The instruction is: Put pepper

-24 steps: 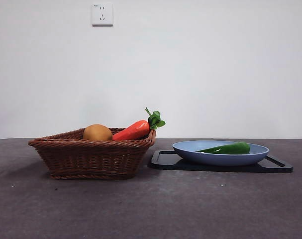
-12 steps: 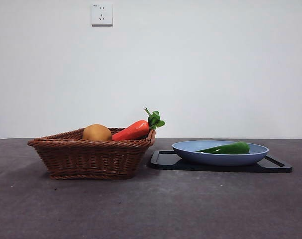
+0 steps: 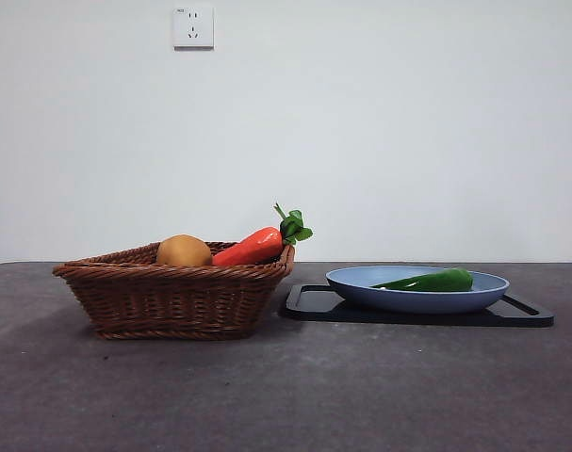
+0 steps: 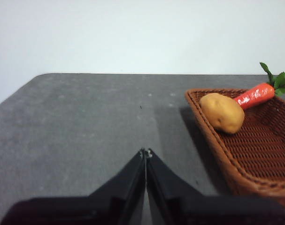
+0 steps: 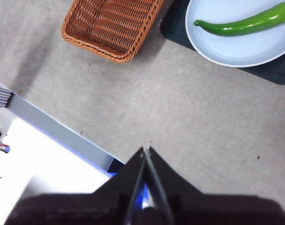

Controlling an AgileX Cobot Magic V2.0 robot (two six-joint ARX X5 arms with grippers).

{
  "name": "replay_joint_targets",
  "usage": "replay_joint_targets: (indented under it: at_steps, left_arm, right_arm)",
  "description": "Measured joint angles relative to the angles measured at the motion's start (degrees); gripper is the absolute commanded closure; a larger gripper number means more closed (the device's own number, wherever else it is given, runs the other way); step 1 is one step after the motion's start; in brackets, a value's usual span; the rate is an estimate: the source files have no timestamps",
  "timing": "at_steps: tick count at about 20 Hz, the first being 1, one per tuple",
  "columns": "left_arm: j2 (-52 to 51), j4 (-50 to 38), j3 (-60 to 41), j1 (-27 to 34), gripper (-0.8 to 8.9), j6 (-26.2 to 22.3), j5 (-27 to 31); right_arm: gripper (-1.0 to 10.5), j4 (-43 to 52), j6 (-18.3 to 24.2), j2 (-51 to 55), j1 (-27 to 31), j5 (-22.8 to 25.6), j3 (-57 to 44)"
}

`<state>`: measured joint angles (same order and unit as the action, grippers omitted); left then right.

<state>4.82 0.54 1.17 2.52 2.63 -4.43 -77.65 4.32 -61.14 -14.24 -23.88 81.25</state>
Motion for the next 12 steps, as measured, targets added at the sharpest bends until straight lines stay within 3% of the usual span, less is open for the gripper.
replay_joint_targets:
  at_steps: [6, 12]
  left_arm:
    - [-4.55, 10.08, -0.13, 0.07, 8.05, 0.44, 0.02]
    - [-4.04, 10.01, -0.13, 0.37, 8.05, 0.44, -0.02]
  right_arm:
    - [9.4, 0.0, 0.0, 0.02, 0.02, 0.0, 0.0]
    - [9.4, 0.0, 0.0, 0.02, 0.02, 0.02, 0.0]
